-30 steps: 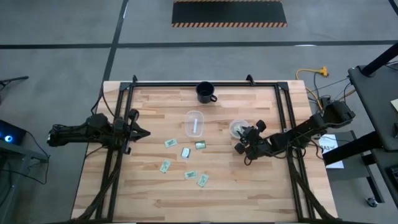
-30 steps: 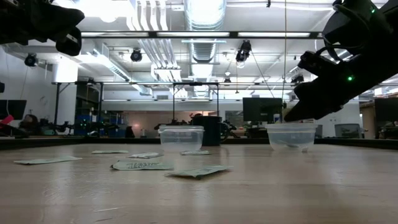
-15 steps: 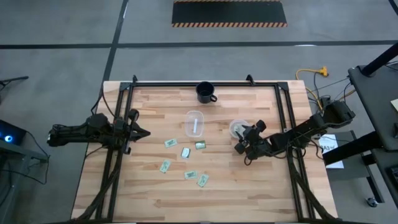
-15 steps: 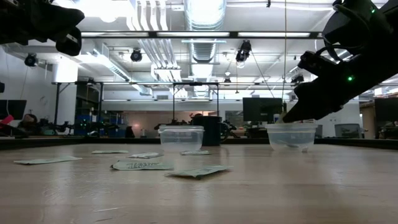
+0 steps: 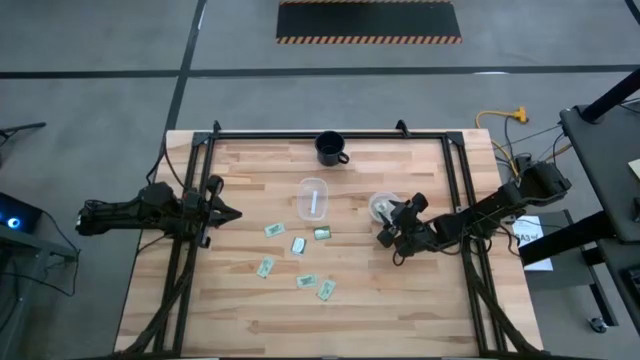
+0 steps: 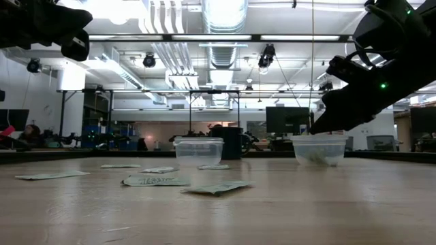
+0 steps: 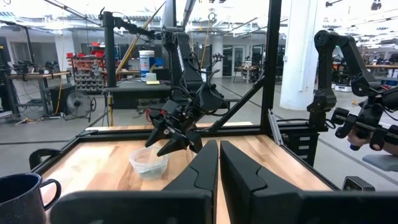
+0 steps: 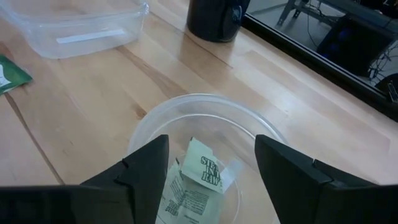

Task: Pick and place items into bin
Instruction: Put the white stevia packet into the right transparent bin

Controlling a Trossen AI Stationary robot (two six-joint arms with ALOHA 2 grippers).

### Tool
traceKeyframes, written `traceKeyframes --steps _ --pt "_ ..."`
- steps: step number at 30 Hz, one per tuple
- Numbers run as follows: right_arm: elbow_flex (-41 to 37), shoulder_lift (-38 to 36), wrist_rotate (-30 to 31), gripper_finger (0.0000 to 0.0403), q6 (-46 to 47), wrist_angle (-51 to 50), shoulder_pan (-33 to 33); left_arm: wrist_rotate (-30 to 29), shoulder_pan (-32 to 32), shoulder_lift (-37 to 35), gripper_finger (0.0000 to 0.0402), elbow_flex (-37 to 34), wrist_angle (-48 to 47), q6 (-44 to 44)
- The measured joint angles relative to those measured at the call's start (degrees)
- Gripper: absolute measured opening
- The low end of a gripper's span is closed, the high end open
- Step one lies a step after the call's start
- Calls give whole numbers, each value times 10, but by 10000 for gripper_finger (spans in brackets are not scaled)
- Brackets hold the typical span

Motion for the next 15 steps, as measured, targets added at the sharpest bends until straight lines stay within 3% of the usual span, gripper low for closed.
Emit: traceKeyframes --steps 10,15 --pt "23 0 -4 228 -4 8 0 0 0 0 0 0 0 0" --pt "41 0 -37 225 -20 11 0 0 0 0 0 0 0 0"
